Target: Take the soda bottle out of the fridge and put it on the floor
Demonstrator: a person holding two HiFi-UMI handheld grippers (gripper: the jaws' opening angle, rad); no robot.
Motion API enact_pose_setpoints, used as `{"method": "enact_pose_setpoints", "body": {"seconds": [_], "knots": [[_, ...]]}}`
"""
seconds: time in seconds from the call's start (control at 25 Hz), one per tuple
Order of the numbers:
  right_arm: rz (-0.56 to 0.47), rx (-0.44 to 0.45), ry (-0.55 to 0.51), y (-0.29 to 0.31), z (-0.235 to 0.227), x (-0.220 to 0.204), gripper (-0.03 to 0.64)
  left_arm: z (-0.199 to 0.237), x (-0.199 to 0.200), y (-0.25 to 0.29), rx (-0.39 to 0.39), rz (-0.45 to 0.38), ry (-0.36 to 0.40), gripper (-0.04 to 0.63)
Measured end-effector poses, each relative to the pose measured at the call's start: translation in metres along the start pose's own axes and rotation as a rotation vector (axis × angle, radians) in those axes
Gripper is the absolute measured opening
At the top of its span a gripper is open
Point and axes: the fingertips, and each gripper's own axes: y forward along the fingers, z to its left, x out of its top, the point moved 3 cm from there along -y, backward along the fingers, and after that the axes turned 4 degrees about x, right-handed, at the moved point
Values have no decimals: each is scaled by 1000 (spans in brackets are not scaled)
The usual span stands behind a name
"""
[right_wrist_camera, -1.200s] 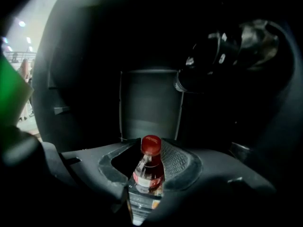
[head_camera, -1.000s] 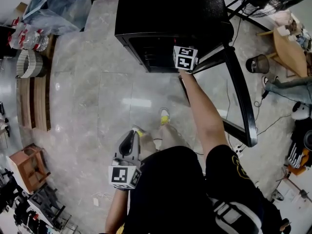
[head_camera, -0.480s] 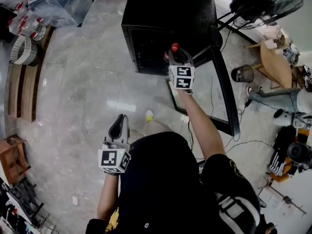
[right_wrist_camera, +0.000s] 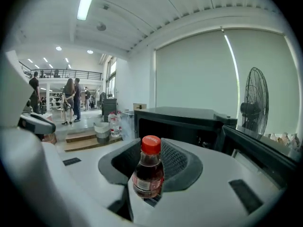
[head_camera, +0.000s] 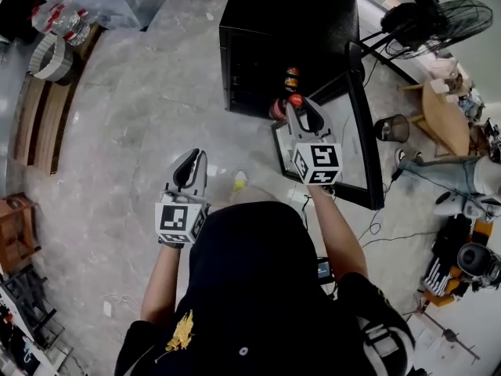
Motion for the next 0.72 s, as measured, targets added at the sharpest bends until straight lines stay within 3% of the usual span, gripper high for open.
{"method": "enact_pose_setpoints", "body": {"seconds": [0.16, 0.44, 0.72], "knots": [[15, 22, -23, -23, 21, 4, 117, -5, 1, -7, -28, 6, 24, 52], [35, 56, -24, -45, 60, 15, 117, 3, -3, -24, -132, -2, 154, 70], [69, 131, -104, -59, 107, 33, 117, 2, -7, -35, -340, -20, 228, 228]]}}
